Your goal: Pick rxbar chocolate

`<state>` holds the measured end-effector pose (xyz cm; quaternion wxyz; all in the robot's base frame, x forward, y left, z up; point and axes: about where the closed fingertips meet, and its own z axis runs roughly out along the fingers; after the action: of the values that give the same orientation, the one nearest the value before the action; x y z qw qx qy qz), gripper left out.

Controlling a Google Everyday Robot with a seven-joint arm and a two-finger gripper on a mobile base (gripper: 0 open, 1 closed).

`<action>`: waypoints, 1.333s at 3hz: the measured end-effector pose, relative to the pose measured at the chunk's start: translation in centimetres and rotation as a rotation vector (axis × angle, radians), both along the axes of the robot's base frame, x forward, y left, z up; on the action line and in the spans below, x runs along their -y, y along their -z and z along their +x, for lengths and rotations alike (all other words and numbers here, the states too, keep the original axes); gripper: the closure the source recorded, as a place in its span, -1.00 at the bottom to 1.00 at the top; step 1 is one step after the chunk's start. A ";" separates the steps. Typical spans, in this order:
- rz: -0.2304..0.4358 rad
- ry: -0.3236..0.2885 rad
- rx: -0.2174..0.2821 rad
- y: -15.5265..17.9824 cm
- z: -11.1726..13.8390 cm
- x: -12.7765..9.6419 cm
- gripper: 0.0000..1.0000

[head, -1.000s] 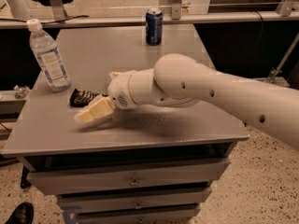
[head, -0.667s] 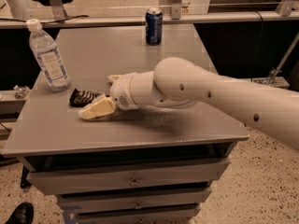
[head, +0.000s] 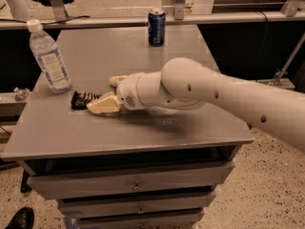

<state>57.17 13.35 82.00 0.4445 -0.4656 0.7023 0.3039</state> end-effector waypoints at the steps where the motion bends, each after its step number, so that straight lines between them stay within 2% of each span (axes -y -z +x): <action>1: 0.000 0.000 0.000 -0.3 0.0 0.0 0.76; 2: 0.000 0.000 0.000 -0.4 0.0 0.0 1.00; 3: 0.016 0.051 0.047 -5.1 0.5 5.1 1.00; 4: 0.033 0.119 0.109 -11.5 1.4 12.1 1.00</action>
Offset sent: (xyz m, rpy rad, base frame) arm 0.0248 -0.1371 0.1011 0.0607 -0.0798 -0.1517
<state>58.60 1.26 93.53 0.5071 -0.4316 0.6982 0.2626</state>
